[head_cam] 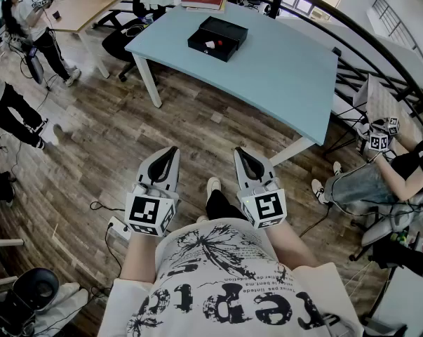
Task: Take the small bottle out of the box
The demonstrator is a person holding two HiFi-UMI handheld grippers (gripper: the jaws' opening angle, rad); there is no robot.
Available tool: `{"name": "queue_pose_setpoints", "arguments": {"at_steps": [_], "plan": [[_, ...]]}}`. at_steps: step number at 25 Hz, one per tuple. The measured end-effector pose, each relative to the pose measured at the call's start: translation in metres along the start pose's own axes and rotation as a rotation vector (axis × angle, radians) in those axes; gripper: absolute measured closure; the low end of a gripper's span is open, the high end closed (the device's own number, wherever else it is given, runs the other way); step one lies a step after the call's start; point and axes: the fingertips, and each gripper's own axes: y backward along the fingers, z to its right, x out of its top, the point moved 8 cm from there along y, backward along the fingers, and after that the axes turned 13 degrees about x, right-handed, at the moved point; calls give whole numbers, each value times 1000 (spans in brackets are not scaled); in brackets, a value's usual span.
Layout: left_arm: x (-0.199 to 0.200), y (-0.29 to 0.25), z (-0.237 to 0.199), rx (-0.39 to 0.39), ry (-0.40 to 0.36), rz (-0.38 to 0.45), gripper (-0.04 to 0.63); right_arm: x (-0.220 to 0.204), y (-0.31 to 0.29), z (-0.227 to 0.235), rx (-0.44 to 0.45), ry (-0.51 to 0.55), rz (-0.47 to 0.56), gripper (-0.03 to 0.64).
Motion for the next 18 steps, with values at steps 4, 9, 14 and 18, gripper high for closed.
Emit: {"name": "queue_pose_setpoints", "arguments": {"at_steps": [4, 9, 14, 18], "plan": [[-2, 3, -3, -5, 6, -6, 575, 0, -1, -4, -3, -1, -4, 609], [-5, 2, -7, -10, 14, -11, 575, -2, -5, -6, -3, -6, -12, 609], [-6, 0, -16, -11, 20, -13, 575, -1, -13, -6, -23, -28, -7, 609], [-6, -4, -21, -3, 26, -14, 575, -2, -21, -2, -25, -30, -12, 609]]}}
